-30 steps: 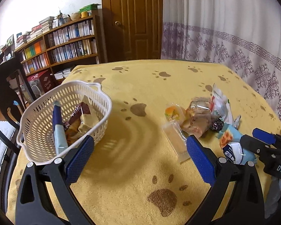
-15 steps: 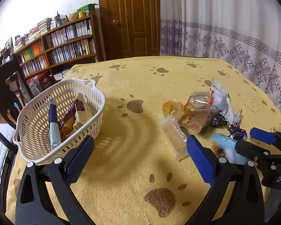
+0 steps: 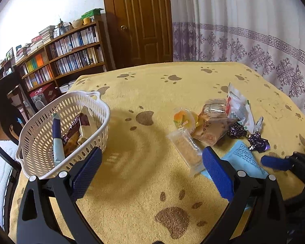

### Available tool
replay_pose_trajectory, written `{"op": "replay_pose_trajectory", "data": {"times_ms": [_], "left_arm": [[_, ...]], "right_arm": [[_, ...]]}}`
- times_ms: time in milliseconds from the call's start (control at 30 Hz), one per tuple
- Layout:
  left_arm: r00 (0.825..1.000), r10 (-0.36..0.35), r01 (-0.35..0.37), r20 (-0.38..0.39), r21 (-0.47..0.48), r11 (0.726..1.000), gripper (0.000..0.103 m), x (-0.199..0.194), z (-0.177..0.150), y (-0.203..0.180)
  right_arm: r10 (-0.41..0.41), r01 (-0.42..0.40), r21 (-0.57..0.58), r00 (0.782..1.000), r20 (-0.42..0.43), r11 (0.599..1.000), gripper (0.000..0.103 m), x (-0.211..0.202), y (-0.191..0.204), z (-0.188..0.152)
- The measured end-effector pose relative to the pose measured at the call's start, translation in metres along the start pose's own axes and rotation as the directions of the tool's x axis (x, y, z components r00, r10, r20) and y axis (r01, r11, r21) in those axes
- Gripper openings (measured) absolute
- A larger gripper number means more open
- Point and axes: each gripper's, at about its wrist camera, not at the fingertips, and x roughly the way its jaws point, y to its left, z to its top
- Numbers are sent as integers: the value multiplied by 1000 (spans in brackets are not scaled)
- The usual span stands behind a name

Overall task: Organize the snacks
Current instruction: 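Grasp the clear pastry packet with the left tool while the right tool lifts the blue bag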

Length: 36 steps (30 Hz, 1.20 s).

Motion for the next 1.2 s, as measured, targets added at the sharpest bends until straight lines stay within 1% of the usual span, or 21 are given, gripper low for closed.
{"op": "replay_pose_trajectory", "data": {"times_ms": [100, 133, 167, 200, 233, 267, 367, 600, 767, 900, 967, 1033, 1067, 1100, 1133, 1200], "left_arm": [[1000, 2, -2, -4, -8, 1000, 100, 2, 2, 2], [1000, 3, -3, -8, -13, 1000, 100, 4, 2, 3], [1000, 3, -3, -11, -16, 1000, 100, 5, 2, 4], [1000, 0, 0, -19, -20, 1000, 100, 7, 2, 5], [1000, -4, 4, -28, -22, 1000, 100, 10, 2, 4], [999, -8, 7, -33, -21, 1000, 100, 12, 2, 3], [998, -22, 21, -56, -6, 1000, 100, 20, 0, -3], [990, -80, 82, -119, 13, 997, 99, 47, 0, -26], [981, -113, 116, -156, 12, 993, 89, 65, 4, -39], [969, -139, 137, -206, -20, 990, 73, 81, 4, -39], [966, -149, 144, -209, -39, 989, 68, 85, 4, -36], [969, -138, 132, -205, -44, 990, 51, 85, 5, -34], [971, -127, 120, -202, -49, 992, 48, 84, 5, -32], [971, -128, 119, -199, -56, 991, 42, 84, 5, -30], [972, -130, 119, -198, -64, 991, 32, 83, 5, -28], [972, -134, 120, -193, -81, 989, 29, 82, 5, -22]], "right_arm": [[-21, 19, -49, 999, -32, 999, 79, 11, 12, 0], [-42, 39, -67, 998, -47, 997, 77, 17, 16, 0], [-77, 74, -88, 996, -39, 993, 67, 19, 20, -1], [-118, 114, -116, 993, -29, 987, 62, 20, 24, -2], [-127, 123, -137, 992, -26, 983, 59, 19, 25, -3], [-120, 115, -133, 993, -25, 984, 54, 18, 24, -2], [-115, 112, -116, 993, -15, 987, 52, 10, 15, -3], [-121, 124, -65, 992, 45, 990, 51, -18, -12, 2], [-124, 127, -30, 989, 77, 991, 52, -28, -28, 7], [-120, 121, -8, 989, 86, 993, 52, -29, -36, 10], [-118, 119, -4, 989, 87, 993, 52, -29, -37, 10], [-117, 118, -4, 989, 88, 993, 52, -28, -36, 10], [-116, 117, -3, 989, 90, 993, 52, -28, -36, 11], [-116, 116, -3, 989, 91, 993, 52, -29, -36, 10], [-115, 116, -4, 989, 93, 993, 52, -29, -35, 11], [-116, 118, -6, 988, 98, 993, 52, -30, -33, 12]]}}
